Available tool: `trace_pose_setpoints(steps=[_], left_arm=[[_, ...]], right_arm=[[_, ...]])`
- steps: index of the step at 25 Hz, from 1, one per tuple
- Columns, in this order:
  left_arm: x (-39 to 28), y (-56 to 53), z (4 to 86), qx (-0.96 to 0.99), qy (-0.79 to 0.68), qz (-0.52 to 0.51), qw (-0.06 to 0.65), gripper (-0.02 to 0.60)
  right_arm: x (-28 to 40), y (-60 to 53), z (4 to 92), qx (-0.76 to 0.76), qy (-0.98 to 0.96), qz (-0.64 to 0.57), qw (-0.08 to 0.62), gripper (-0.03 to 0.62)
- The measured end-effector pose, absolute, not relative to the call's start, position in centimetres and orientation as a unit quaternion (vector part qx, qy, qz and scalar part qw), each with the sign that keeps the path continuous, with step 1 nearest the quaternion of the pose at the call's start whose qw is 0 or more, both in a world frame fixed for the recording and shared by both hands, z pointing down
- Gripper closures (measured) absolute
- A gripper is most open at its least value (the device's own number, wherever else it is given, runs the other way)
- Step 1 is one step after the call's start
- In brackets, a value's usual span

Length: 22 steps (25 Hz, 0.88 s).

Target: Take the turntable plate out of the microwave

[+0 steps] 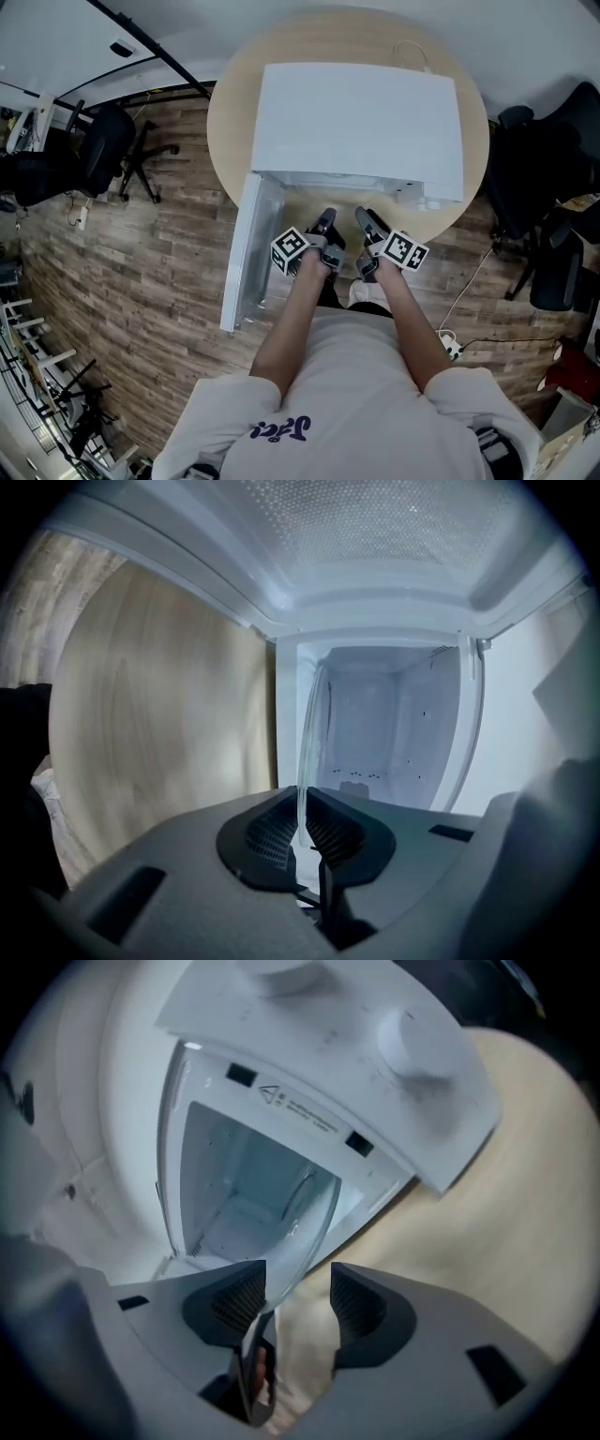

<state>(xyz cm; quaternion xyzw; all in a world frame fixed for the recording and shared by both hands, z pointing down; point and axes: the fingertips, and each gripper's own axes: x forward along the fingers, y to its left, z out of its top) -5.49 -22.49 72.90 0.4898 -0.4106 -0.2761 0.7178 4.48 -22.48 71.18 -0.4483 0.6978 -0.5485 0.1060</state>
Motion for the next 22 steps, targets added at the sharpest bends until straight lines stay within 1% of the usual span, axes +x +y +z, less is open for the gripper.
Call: trace_pose_setpoints(steps=[3, 4, 6, 10, 13, 14, 16, 18, 22], left_arm=[[-5.4, -22.3, 72.2, 0.493, -0.407, -0.277, 0.717, 0.546], [-5.3, -22.2, 72.1, 0.495, -0.406, -0.276, 0.717, 0.546], [-5.2, -21.9, 72.0, 0.496, -0.406, -0.273, 0.717, 0.546], [-5.5, -20.9, 71.9, 0.494, -0.408, -0.270, 0.719, 0.546], [-5.4, -19.9, 72.0, 0.493, -0.407, -0.264, 0.722, 0.546], [-5.3, -19.5, 72.1, 0.493, -0.406, -0.261, 0.724, 0.546], [-5.3, -18.7, 72.3, 0.493, -0.406, -0.254, 0.726, 0.546], [-5.3, -18.3, 72.3, 0.498, -0.407, -0.248, 0.724, 0.546], [-6.0, -18.2, 72.1, 0.507, -0.409, -0.241, 0.719, 0.546]], right_arm=[[4.0, -23.8, 71.4, -0.403, 0.643, -0.609, 0.232, 0.387], [4.2, -24.3, 71.8, -0.399, 0.625, -0.619, 0.259, 0.387], [4.6, -25.1, 72.6, -0.400, 0.604, -0.627, 0.286, 0.387], [3.8, -27.3, 72.5, -0.384, 0.598, -0.630, 0.313, 0.388], [3.5, -28.0, 72.8, -0.387, 0.601, -0.632, 0.300, 0.401], [3.5, -28.1, 72.9, -0.392, 0.605, -0.628, 0.292, 0.418], [3.7, -28.3, 72.9, -0.402, 0.616, -0.616, 0.281, 0.480], [3.8, -28.3, 73.0, -0.400, 0.617, -0.614, 0.285, 0.512], [3.3, -28.2, 73.6, -0.388, 0.592, -0.641, 0.298, 0.550]])
